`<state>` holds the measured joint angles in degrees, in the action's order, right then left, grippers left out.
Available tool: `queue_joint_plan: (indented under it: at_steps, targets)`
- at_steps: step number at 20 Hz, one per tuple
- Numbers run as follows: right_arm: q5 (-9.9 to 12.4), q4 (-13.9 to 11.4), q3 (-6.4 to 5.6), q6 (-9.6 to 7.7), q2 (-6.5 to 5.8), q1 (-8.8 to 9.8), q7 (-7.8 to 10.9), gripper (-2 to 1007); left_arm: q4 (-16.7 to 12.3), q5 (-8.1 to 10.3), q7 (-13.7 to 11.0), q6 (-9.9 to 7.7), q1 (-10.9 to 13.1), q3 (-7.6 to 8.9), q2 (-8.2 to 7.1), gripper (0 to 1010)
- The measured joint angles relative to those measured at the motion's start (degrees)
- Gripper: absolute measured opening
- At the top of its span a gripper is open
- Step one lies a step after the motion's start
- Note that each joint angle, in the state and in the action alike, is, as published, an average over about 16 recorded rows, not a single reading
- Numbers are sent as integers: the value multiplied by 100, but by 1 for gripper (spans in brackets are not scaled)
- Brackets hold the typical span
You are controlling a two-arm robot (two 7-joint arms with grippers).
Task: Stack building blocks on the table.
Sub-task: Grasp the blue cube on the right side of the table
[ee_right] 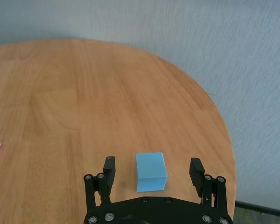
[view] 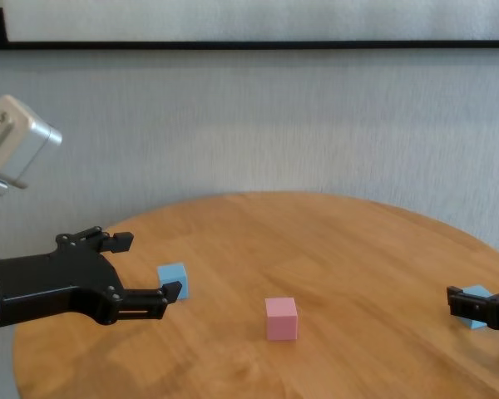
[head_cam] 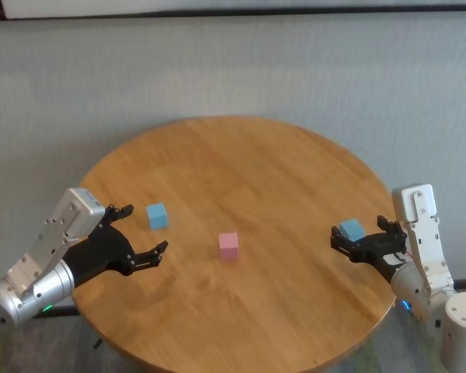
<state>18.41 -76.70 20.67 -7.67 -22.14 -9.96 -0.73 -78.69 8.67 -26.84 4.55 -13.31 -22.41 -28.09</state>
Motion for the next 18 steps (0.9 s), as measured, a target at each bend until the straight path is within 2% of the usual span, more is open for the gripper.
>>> queue_joint_plan:
  at_steps: [18]
  targets:
    - [-200,480,-138,-80,276,-266,126,1005,3,0,0,2,-2,-1,2,1002]
